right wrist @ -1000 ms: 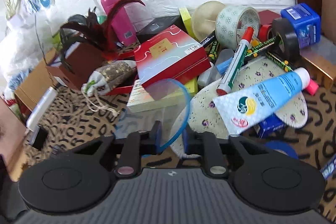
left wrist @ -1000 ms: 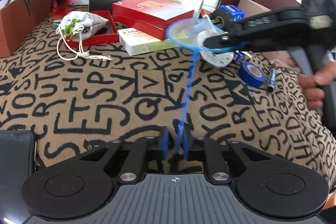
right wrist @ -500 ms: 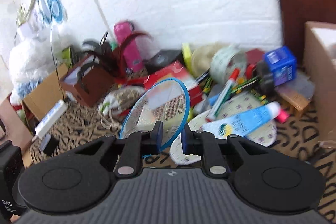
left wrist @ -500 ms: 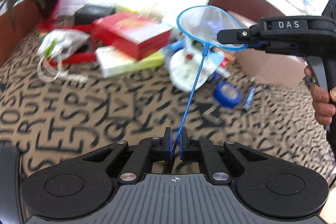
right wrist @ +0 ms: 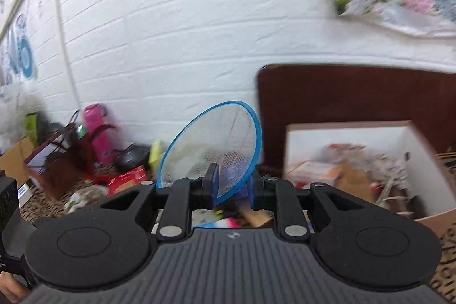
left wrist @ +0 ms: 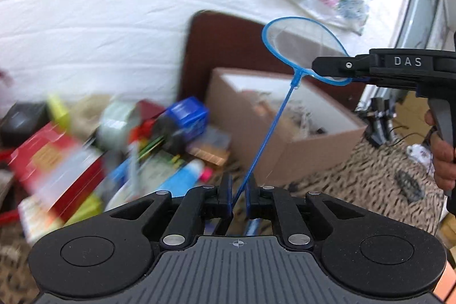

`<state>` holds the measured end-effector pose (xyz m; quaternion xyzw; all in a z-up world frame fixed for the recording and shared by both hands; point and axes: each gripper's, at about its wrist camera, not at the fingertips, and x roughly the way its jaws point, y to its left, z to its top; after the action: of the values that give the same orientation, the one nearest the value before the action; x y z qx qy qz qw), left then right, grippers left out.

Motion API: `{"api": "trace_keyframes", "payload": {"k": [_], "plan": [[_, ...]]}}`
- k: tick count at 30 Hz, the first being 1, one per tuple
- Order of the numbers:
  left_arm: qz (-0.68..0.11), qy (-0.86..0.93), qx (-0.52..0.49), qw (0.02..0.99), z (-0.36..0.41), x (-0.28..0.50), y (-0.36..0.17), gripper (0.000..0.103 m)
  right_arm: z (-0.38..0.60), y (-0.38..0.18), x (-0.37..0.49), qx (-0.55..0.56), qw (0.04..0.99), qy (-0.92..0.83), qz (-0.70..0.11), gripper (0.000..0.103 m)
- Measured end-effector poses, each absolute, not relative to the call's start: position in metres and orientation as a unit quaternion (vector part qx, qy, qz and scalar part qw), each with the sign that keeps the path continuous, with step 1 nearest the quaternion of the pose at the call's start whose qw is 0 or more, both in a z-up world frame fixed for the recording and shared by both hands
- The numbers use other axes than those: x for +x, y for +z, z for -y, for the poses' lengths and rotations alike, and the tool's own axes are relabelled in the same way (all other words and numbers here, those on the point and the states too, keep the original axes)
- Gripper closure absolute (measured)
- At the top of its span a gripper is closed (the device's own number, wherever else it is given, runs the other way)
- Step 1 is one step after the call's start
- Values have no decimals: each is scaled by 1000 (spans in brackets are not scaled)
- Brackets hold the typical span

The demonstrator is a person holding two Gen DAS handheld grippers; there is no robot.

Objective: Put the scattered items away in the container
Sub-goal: 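Lift the fly swatter and lower it into the brown box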

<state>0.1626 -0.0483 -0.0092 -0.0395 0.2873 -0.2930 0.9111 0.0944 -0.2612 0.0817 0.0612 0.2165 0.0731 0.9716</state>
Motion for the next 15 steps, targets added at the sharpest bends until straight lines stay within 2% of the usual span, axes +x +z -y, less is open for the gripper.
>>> {"api": "trace_keyframes", "payload": {"k": [8,15], "plan": [[-258,-332,-30,907,139,218,27,96,336,115,103,61,984,0,-169,80],[-251,-370,-25,894,210,260,34,96,393,134,116,61,984,-54,-157,79]]}}
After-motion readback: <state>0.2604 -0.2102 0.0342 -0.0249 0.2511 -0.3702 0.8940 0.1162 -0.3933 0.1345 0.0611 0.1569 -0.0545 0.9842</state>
